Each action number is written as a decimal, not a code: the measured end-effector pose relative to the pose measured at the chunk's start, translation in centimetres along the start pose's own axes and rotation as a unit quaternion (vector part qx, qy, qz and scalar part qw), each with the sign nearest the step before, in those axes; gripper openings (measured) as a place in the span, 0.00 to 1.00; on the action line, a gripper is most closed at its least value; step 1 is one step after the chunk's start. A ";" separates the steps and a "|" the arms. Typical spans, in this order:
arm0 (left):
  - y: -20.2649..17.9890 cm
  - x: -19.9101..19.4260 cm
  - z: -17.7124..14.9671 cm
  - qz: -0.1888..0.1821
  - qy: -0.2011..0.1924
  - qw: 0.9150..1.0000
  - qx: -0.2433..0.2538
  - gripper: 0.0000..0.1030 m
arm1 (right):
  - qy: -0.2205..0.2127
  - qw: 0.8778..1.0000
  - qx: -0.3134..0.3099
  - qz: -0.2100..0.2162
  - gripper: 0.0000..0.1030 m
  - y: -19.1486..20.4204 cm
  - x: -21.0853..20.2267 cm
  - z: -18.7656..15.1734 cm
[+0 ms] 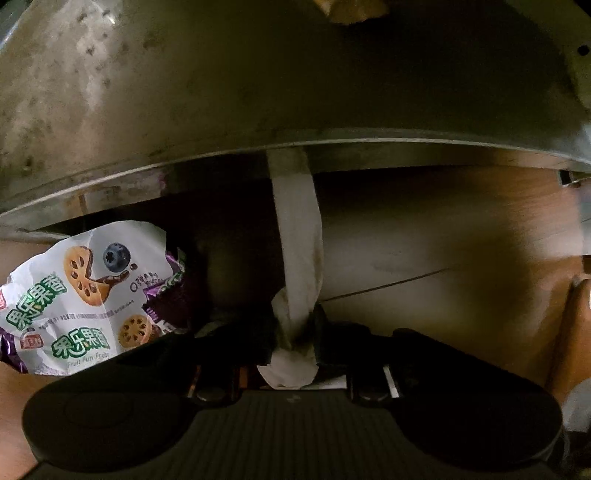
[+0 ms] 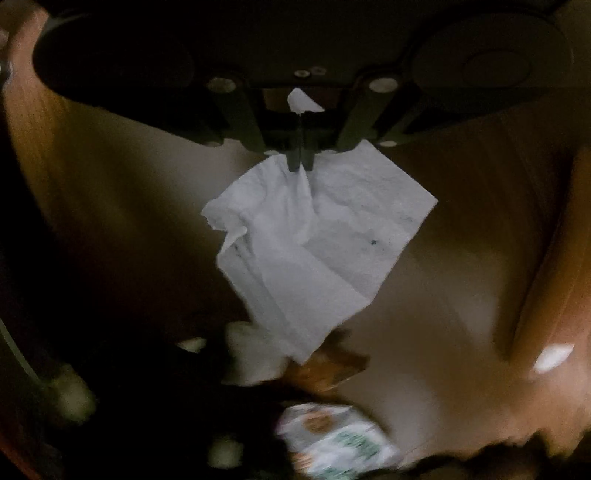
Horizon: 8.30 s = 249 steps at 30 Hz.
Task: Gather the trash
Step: 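Grasp the white tissue with the left gripper while the right grasps the crumpled white paper, then carry the tissue and white paper to the teal wastebasket, then open both grippers over the wastebasket to drop the tissue and paper, then move both tools back under the bed toward the snack wrappers, then grasp the purple-and-white snack wrapper with the left gripper while the right grasps the orange packet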
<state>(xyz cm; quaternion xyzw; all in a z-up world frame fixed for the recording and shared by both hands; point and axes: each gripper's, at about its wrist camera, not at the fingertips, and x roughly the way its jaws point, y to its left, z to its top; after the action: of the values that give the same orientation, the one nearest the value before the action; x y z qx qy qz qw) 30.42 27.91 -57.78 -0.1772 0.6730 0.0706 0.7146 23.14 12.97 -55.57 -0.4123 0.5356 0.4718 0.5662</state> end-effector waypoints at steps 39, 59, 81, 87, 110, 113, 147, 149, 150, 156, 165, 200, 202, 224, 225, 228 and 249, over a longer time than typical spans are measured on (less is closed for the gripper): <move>-17.6 -41.0 -14.3 -0.079 -0.220 0.972 -0.007 0.18 | -0.276 0.871 0.403 -0.050 0.00 -4.9 -46.2 -17.8; -34.5 -61.7 -16.1 -0.115 -0.409 0.896 0.131 0.19 | -0.461 0.779 0.387 -0.179 0.00 -6.7 -68.6 -30.1; -59.4 -68.1 -13.2 -0.168 -0.424 0.842 0.289 0.19 | -0.462 0.679 0.475 -0.317 0.00 -16.0 -76.6 -46.8; -64.0 -65.5 -11.4 -0.161 -0.395 0.850 0.308 0.19 | -0.423 0.686 0.504 -0.309 0.00 -18.8 -74.1 -48.7; -70.5 -57.0 -7.3 -0.113 -0.292 0.882 0.352 0.26 | -0.387 0.725 0.498 -0.278 0.16 -21.9 -70.4 -48.6; -70.4 -57.2 -7.5 -0.122 -0.297 0.879 0.352 0.41 | -0.390 0.723 0.498 -0.278 0.18 -21.8 -70.7 -48.8; -41.4 -70.2 -14.6 -0.075 -0.416 0.882 0.208 0.79 | -0.480 0.804 0.308 -0.165 0.44 -7.3 -75.7 -29.3; -38.6 -70.6 -14.9 -0.070 -0.419 0.884 0.194 0.79 | -0.476 0.814 0.294 -0.157 0.45 -6.4 -75.3 -26.7; -37.1 -70.7 -15.0 -0.069 -0.421 0.885 0.186 0.79 | -0.474 0.819 0.286 -0.151 0.45 -5.9 -75.0 -25.4; -28.8 -70.6 -15.8 -0.048 -0.426 0.893 0.137 0.82 | -0.464 0.844 0.245 -0.112 0.48 -3.2 -72.5 -18.3; -17.6 -67.7 -15.9 -0.024 -0.428 0.900 0.076 0.93 | -0.436 0.874 0.209 -0.052 0.50 -0.6 -66.8 -9.8; 12.8 -24.7 -10.5 0.012 -0.185 0.978 -0.100 0.99 | -0.119 0.974 0.179 0.075 0.50 0.8 -18.2 8.2; 13.7 -21.9 -9.9 0.012 -0.169 0.979 -0.110 0.99 | -0.106 0.975 0.181 0.075 0.50 0.7 -15.6 8.8; 18.5 -5.3 -6.7 0.026 -0.088 0.978 -0.189 0.89 | 0.007 0.966 0.251 0.066 0.49 -0.9 1.3 12.7; 18.8 -5.1 -6.6 0.024 -0.087 0.977 -0.196 0.83 | 0.009 0.966 0.250 0.068 0.49 -0.9 1.5 12.7; 19.6 -4.3 -6.4 0.019 -0.077 0.973 -0.217 0.61 | 0.009 0.966 0.248 0.072 0.47 -0.9 1.8 12.8; 20.3 -6.5 -9.7 0.012 -0.052 0.968 -0.246 0.34 | -0.004 0.970 0.231 0.081 0.25 -1.7 -3.9 9.6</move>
<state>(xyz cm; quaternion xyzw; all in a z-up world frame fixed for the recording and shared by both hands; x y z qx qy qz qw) 13.94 44.26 -54.87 -0.3356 0.5986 0.2522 0.6823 26.96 21.59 -50.96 -0.2237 0.6591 0.3818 0.6082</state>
